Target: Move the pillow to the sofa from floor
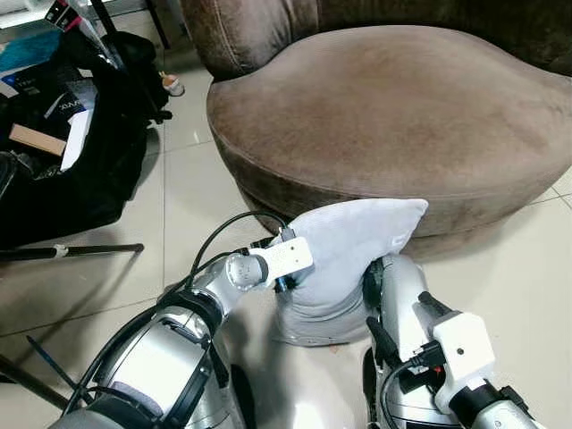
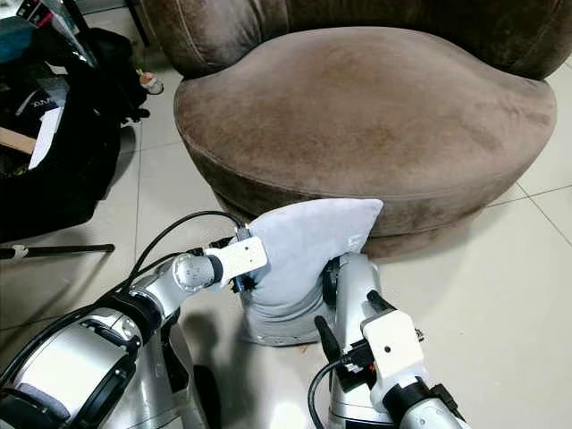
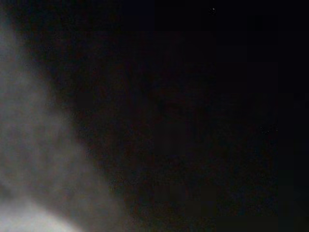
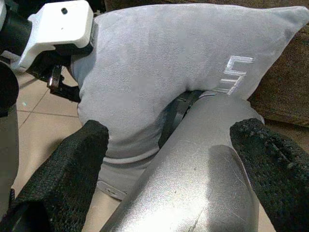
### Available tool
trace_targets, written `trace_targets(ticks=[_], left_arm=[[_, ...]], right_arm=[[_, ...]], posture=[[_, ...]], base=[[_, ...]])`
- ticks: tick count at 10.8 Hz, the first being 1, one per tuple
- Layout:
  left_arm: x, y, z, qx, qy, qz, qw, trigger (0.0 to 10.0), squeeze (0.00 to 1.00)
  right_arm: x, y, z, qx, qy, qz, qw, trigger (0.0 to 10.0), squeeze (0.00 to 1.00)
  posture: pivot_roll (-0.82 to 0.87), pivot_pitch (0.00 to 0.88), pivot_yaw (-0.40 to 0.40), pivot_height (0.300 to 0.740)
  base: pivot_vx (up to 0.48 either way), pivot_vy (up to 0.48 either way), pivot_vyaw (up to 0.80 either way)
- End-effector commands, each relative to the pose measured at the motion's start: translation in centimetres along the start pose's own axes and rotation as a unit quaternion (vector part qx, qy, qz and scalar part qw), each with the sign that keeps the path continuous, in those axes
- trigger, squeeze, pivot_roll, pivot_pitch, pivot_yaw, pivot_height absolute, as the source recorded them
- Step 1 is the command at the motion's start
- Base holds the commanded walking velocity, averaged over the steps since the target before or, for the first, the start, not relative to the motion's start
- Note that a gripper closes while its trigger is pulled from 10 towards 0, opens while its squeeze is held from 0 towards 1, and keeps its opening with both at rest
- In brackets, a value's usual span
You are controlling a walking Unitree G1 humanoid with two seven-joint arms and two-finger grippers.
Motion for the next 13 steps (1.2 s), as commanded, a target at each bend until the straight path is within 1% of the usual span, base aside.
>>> trace_targets(ticks=[1, 4, 10, 13], left_arm=[[-1.04, -0.28, 0.08, 0.002, -0.005, -0.022, 1.000, 0.0, 0.00], [-1.01, -0.28, 0.29, -0.006, 0.010, -0.023, 1.000, 0.0, 0.00], [-0.81, -0.30, 0.69, -0.014, 0.012, -0.023, 1.000, 0.0, 0.00], [-1.01, -0.28, 0.59, -0.016, 0.013, -0.028, 0.999, 0.0, 0.00]], right_arm=[[0.35, 0.20, -2.04, 0.048, -0.013, 0.003, 0.999, 10.0, 0.00], [0.37, 0.24, -2.02, 0.048, -0.013, 0.002, 0.999, 10.0, 0.00], [0.37, 0.26, -2.01, 0.050, -0.014, 0.002, 0.999, 10.0, 0.00], [0.44, 0.32, -2.20, 0.052, -0.016, 0.002, 0.999, 10.0, 0.00]], posture=[[-0.43, 0.250, 0.187, 0.356], [-0.43, 0.255, 0.187, 0.356], [-0.43, 0.264, 0.185, 0.356], [-0.43, 0.258, 0.188, 0.356]], base=[[0.000, 0.000, 0.00], [0.000, 0.000, 0.00], [0.000, 0.000, 0.00], [0.000, 0.000, 0.00]])
Point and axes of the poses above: a point about 5 cm out from each wrist's last joint towards the gripper, its own y axis pointing back from the gripper into the wrist, its own z axis along the axis of the wrist's last joint, x = y × z, the point moved 3 cm from there along -y, pointing out of the wrist towards the gripper, and after that the axes turned 1 degree about -y, right-handed, at the moved point
